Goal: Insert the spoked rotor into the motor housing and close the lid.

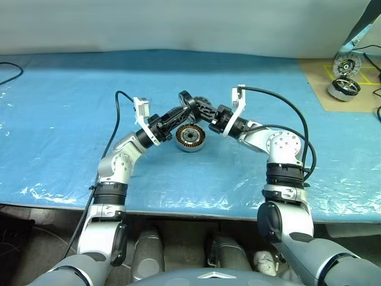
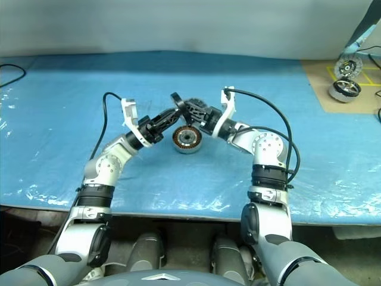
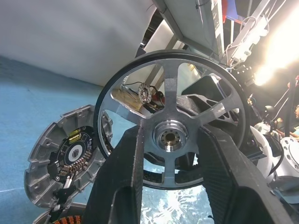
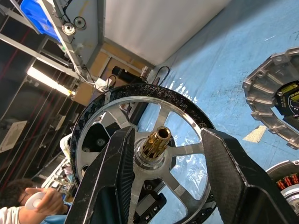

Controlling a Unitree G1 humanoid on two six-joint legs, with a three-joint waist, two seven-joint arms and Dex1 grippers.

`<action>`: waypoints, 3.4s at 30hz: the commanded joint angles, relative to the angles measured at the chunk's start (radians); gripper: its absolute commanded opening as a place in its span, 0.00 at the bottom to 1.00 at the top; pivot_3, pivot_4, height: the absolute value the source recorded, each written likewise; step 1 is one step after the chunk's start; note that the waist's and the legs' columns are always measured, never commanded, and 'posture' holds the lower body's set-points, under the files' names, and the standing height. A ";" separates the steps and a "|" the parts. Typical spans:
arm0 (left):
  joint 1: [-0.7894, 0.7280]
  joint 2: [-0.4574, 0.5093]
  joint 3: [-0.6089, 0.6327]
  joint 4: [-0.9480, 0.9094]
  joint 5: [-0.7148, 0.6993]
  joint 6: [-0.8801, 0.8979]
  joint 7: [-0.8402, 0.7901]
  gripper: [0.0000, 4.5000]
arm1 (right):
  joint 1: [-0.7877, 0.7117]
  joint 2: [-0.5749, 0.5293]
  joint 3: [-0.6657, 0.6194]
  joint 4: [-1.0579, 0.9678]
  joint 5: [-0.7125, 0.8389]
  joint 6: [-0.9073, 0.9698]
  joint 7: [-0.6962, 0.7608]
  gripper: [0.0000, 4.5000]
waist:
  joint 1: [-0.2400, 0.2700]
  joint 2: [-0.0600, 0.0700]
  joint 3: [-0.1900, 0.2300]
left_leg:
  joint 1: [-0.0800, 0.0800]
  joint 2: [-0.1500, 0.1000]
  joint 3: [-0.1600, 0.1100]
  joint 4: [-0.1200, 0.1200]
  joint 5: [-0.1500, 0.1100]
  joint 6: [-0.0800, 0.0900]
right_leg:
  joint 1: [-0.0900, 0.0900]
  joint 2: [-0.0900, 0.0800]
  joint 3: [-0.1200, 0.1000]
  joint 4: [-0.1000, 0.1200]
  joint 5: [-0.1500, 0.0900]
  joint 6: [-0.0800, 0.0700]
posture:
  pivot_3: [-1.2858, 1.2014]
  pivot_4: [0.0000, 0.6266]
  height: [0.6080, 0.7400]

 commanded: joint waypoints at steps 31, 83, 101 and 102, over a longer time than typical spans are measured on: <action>-0.028 0.220 -0.208 -0.051 0.146 0.147 -0.062 0.30 | 0.145 -0.176 -0.073 -0.154 0.050 -0.067 -0.088 0.53 | 0.003 0.000 0.000 | 0.000 -0.001 -0.001 0.000 0.000 0.000 | 0.000 0.000 -0.001 -0.001 0.000 0.000 | 0.52 0.24 1.00; -0.310 0.278 -0.388 0.209 0.456 0.129 -0.190 0.30 | 0.502 -0.499 0.405 -0.485 -0.431 -0.530 0.195 0.53 | 0.003 0.002 0.000 | 0.002 -0.002 -0.007 -0.001 0.000 0.000 | 0.012 -0.001 -0.005 -0.012 0.003 0.004 | 0.52 0.24 1.00; -0.402 0.286 -0.406 0.267 0.527 0.104 -0.222 0.30 | 0.514 -0.430 0.389 -0.476 -0.442 -0.490 0.163 0.53 | 0.002 0.002 0.000 | 0.002 -0.002 -0.008 -0.001 0.000 0.001 | 0.011 -0.001 -0.006 -0.012 0.002 0.004 | 0.52 0.24 1.00; -0.397 0.286 -0.414 0.263 0.533 0.098 -0.227 0.30 | 0.513 -0.428 0.390 -0.474 -0.444 -0.490 0.160 0.53 | 0.002 0.002 0.000 | 0.002 -0.002 -0.008 -0.001 0.000 0.001 | 0.011 -0.001 -0.006 -0.012 0.002 0.004 | 0.52 0.24 1.00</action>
